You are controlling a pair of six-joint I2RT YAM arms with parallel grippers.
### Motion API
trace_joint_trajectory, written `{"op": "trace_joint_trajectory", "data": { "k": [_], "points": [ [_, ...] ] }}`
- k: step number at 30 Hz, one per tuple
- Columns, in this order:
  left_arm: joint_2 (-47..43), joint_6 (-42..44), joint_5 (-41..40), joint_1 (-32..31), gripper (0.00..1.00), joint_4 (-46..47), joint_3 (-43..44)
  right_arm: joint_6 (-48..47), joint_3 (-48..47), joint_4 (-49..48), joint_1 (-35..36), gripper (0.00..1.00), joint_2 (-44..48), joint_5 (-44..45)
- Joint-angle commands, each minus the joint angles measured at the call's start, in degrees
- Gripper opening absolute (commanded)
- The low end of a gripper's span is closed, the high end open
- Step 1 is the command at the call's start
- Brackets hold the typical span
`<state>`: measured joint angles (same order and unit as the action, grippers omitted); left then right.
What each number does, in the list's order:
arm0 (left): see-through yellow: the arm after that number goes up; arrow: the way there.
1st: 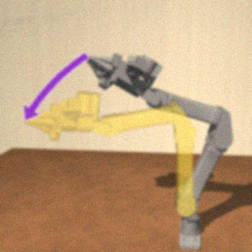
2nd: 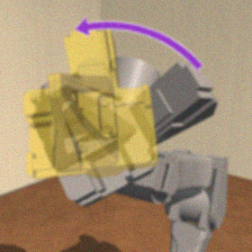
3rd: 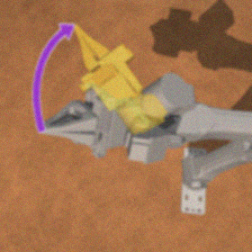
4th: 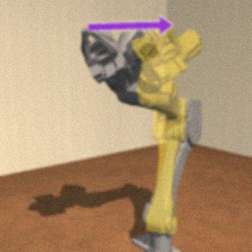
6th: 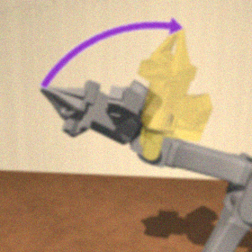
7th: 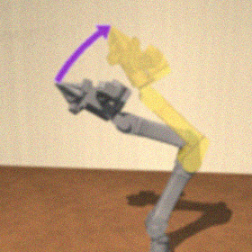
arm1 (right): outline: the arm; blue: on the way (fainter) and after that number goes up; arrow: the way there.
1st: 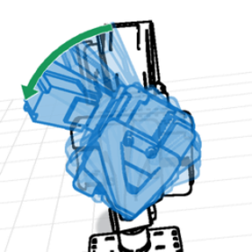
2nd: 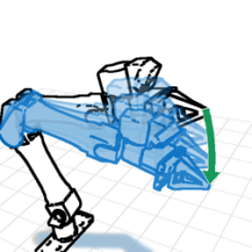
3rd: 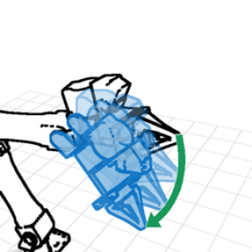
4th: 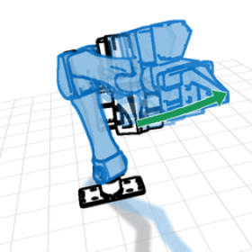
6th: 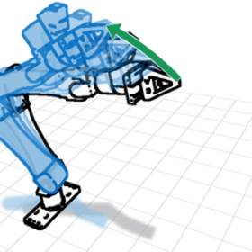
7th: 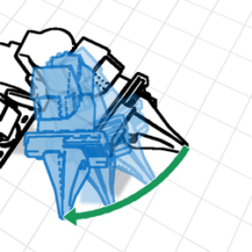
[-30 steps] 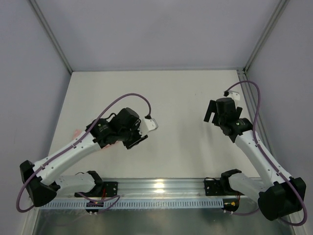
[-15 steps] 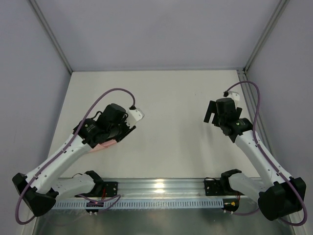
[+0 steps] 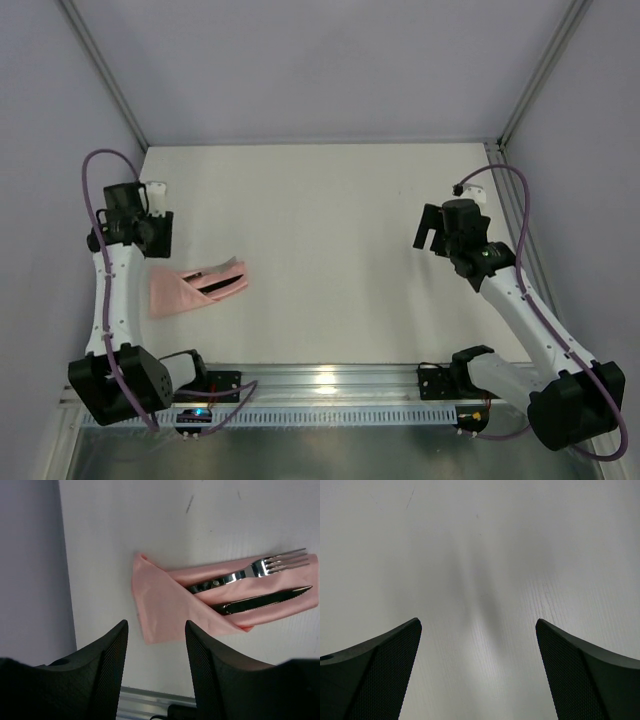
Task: Fold the napkin into a case and place the utensils inside
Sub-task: Reset both arms
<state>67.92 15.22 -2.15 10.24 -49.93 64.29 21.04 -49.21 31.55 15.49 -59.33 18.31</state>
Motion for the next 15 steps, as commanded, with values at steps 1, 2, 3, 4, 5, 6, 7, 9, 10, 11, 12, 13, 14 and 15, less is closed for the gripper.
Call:
{"op": "trace_joint_trajectory", "data": {
  "k": [1,2,3,4,5,6,7,9,10,11,12,13,14,15],
  "points": [
    [-1.56,-3.62,4.44,9.59,0.52,-0.69,2.77,-0.47,1.66,-4.39,-0.19,0.99,1.85,0.50],
    [-2.00,-3.71,3.65,10.67,0.54,-0.95,2.59,-0.30,2.18,-5.26,-0.28,0.99,2.02,0.59],
    [-2.44,-3.80,2.69,11.11,0.54,-1.04,2.24,0.05,2.36,-5.62,-0.28,0.99,2.11,0.68],
    [-3.05,-3.71,0.33,11.20,0.54,-0.78,1.46,0.23,2.37,-5.80,-0.28,0.99,2.03,0.68],
    [-4.01,-3.71,-0.30,11.21,0.54,-0.69,1.19,0.15,2.19,-5.80,-0.28,0.99,1.76,0.59],
    [-4.37,-3.71,-0.92,11.21,0.55,-0.69,1.10,-0.03,2.10,-5.89,-0.19,0.99,1.59,0.59],
    [-4.64,-4.14,-1.79,11.21,0.55,-1.04,1.19,-0.29,2.01,-5.80,-0.28,0.99,1.15,0.94],
    [-4.90,-4.41,-2.41,11.20,0.55,-1.13,1.36,-0.73,2.19,-6.15,-0.28,0.99,0.80,1.12],
    [-4.99,-4.59,-2.68,11.21,0.55,-1.13,1.36,-1.08,2.19,-6.24,-0.19,0.99,0.10,1.03],
    [-5.08,-4.94,-2.77,11.21,0.55,-1.05,1.36,-1.35,2.10,-6.32,-0.28,0.99,-0.26,1.03],
    [-4.90,-5.11,-2.68,11.21,0.55,-1.13,1.45,-1.44,2.01,-6.41,-0.28,0.99,-0.52,0.94],
    [-4.90,-5.38,-2.59,11.21,0.55,-1.31,1.71,-1.87,2.01,-6.59,-0.19,0.99,-1.22,0.86],
    [-4.99,-5.73,-2.51,11.21,0.55,-1.57,1.89,-2.14,1.93,-6.68,-0.19,0.99,-1.49,0.77],
    [-4.90,-5.99,-2.59,11.21,0.55,-1.75,1.98,-2.40,1.84,-6.59,-0.19,0.99,-1.84,0.77]
  ]
}}
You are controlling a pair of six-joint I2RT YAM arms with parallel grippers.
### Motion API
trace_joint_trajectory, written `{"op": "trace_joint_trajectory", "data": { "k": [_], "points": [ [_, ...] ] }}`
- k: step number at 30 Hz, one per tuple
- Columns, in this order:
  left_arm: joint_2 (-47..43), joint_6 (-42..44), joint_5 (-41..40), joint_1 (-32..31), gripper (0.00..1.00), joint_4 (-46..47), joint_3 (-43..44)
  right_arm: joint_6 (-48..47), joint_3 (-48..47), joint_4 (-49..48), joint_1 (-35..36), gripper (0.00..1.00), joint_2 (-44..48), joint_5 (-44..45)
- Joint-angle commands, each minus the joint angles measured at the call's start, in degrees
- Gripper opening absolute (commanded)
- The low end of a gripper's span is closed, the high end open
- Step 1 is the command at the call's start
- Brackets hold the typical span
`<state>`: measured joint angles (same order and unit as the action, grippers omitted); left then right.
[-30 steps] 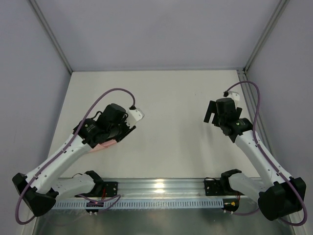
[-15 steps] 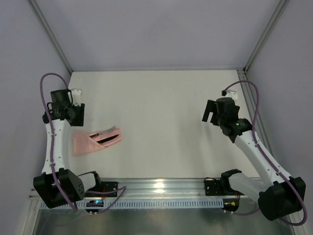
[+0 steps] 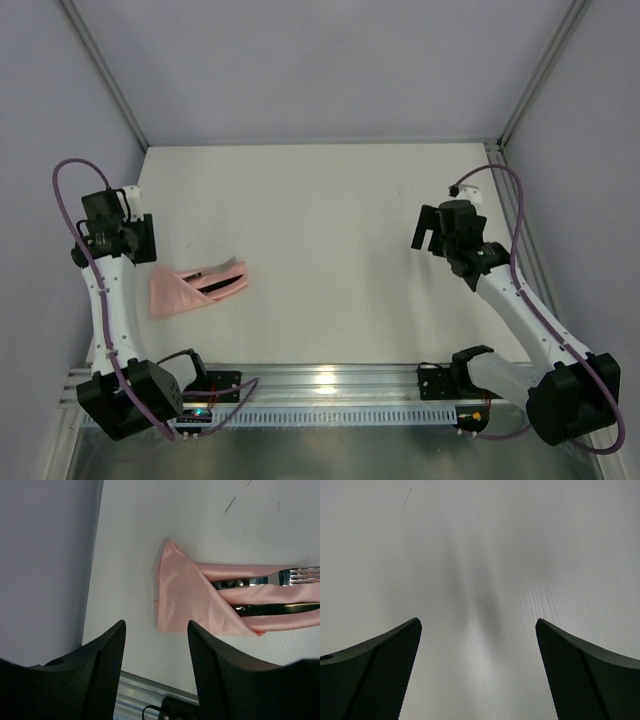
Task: Fold the napkin into a case and place the utensils inside
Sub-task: Reset both arms
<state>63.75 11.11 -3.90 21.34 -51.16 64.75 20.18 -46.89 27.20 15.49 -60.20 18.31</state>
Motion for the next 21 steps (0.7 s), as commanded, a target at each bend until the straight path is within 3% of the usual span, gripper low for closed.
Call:
{"op": "trace_joint_trajectory", "data": {
  "k": [1,21],
  "points": [
    [-0.82,-1.89,-0.84,0.10,0.55,-0.61,1.61,-1.90,-0.65,-2.33,-0.19,0.99,-1.23,0.68],
    [-1.61,-1.97,0.74,0.10,0.55,-1.23,1.17,-4.63,1.63,-4.79,-0.19,0.99,1.58,-0.64]
  ]
}}
